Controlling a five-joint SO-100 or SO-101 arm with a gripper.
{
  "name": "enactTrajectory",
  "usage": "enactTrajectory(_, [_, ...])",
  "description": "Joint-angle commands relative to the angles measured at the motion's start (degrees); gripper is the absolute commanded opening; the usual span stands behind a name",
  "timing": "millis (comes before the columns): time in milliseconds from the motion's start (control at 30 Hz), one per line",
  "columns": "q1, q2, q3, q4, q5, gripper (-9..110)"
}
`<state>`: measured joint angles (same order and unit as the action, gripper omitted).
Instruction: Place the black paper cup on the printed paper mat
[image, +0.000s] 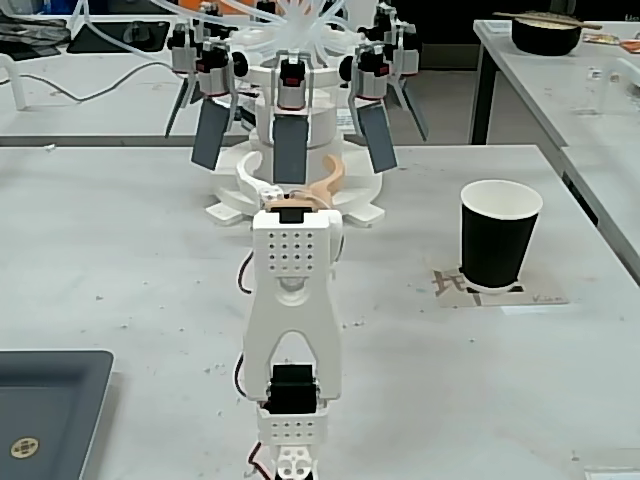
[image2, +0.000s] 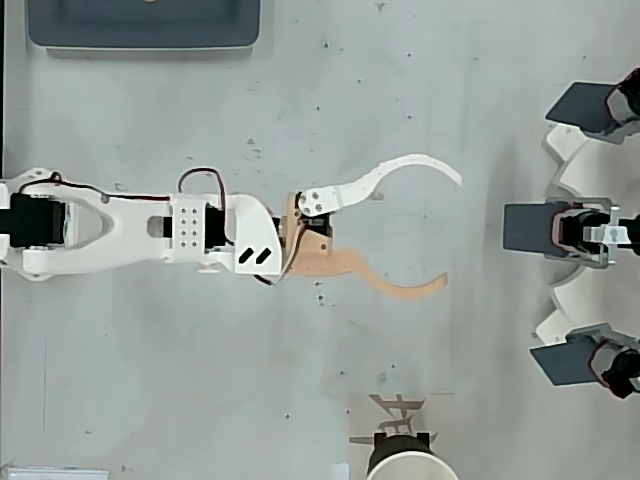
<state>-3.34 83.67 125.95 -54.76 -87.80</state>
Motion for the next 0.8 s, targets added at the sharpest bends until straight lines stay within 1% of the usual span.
enactTrajectory(0, [-0.44,-1.05,-3.87,-0.88,-0.62,19])
enactTrajectory(233, [-0.62,-4.92,-6.86,-0.97,-0.88,17])
enactTrajectory(767, [-2.2,-7.82,-9.67,-0.97,-0.97,12])
